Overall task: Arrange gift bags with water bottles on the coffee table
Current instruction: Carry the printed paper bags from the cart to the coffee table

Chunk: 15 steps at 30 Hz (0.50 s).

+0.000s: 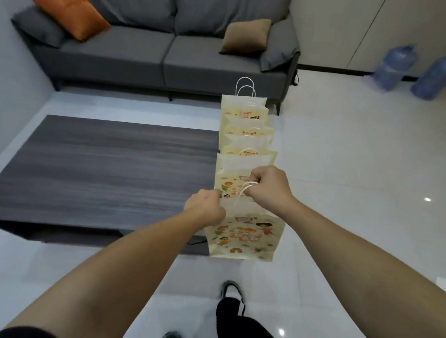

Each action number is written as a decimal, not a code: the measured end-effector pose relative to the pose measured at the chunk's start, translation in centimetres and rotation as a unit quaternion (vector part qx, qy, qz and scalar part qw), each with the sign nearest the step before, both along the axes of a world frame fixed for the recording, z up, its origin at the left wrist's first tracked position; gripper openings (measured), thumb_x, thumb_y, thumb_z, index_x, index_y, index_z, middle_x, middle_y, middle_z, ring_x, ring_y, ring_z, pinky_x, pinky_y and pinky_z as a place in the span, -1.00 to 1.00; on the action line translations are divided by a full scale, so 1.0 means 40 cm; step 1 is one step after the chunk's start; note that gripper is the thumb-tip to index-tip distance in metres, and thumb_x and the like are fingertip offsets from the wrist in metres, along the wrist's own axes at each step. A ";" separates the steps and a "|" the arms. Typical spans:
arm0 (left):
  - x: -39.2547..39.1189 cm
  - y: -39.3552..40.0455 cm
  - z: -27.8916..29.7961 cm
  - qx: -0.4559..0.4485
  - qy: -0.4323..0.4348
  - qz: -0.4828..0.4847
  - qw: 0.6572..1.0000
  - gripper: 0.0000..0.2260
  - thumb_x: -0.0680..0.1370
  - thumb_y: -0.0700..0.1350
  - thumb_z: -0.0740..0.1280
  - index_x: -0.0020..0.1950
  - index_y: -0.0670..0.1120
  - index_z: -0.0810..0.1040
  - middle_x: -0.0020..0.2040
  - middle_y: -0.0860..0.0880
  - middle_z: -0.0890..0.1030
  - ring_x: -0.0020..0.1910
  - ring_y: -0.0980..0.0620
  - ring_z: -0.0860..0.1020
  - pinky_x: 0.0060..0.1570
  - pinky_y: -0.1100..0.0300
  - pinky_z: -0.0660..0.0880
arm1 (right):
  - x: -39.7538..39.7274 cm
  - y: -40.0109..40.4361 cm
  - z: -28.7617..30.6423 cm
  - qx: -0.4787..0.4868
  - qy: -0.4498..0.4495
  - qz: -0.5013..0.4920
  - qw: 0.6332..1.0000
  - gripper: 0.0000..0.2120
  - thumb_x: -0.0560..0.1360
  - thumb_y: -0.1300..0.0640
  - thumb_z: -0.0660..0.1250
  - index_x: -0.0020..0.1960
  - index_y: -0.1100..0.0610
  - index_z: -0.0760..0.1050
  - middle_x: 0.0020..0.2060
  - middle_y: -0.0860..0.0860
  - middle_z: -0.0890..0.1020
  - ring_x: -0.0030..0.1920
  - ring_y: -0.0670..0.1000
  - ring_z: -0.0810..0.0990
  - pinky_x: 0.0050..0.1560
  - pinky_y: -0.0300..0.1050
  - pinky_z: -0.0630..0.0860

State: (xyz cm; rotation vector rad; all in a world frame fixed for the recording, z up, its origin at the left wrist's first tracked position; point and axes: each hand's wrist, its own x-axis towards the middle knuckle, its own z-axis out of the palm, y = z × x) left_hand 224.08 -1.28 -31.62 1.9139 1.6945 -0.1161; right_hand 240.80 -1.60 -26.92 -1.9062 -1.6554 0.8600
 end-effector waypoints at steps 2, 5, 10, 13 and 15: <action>0.026 0.039 -0.018 -0.012 0.010 0.001 1.000 -0.68 0.54 -0.10 0.23 0.30 -0.01 0.48 0.13 -0.09 0.57 0.06 -0.14 0.54 -0.10 0.06 0.48 | 0.021 0.047 -0.022 -0.013 -0.004 -0.001 1.000 -0.73 0.26 0.26 0.39 -0.51 0.05 0.38 -0.46 0.05 0.51 -0.01 0.13 0.71 -0.27 0.02 0.53; 0.059 0.097 -0.042 -0.024 0.032 0.009 0.999 -0.66 0.54 -0.11 0.23 0.32 0.00 0.48 0.13 -0.07 0.57 0.03 -0.10 0.54 -0.06 0.05 0.55 | 0.047 0.109 -0.055 -0.020 -0.009 -0.001 1.000 -0.70 0.31 0.30 0.41 -0.49 0.07 0.38 -0.49 -0.01 0.47 -0.15 0.10 0.67 -0.34 -0.10 0.41; 0.100 0.202 -0.082 -0.027 0.063 0.012 0.998 -0.62 0.55 -0.11 0.23 0.37 0.00 0.46 0.22 -0.11 0.55 0.17 -0.15 0.55 0.04 0.01 0.57 | 0.083 0.210 -0.100 -0.038 -0.004 -0.003 0.999 -0.70 0.34 0.29 0.44 -0.46 0.06 0.43 -0.48 -0.04 0.48 -0.34 0.00 0.47 -0.40 -0.19 0.30; 0.119 0.254 -0.104 -0.018 0.075 0.018 0.997 -0.65 0.58 -0.09 0.27 0.38 0.00 0.45 0.21 -0.13 0.54 0.16 -0.15 0.54 -0.04 0.03 0.50 | 0.104 0.258 -0.132 -0.047 0.004 -0.019 0.999 -0.75 0.33 0.26 0.45 -0.44 0.09 0.46 -0.46 -0.01 0.50 -0.34 0.01 0.48 -0.36 -0.16 0.33; 0.126 0.275 -0.122 -0.019 0.080 0.026 0.996 -0.67 0.57 -0.08 0.29 0.35 -0.01 0.46 0.17 -0.13 0.55 0.07 -0.13 0.54 -0.10 0.05 0.49 | 0.111 0.275 -0.158 -0.066 0.007 -0.017 0.998 -0.71 0.36 0.25 0.45 -0.45 0.06 0.43 -0.46 -0.03 0.49 -0.34 0.00 0.46 -0.39 -0.17 0.31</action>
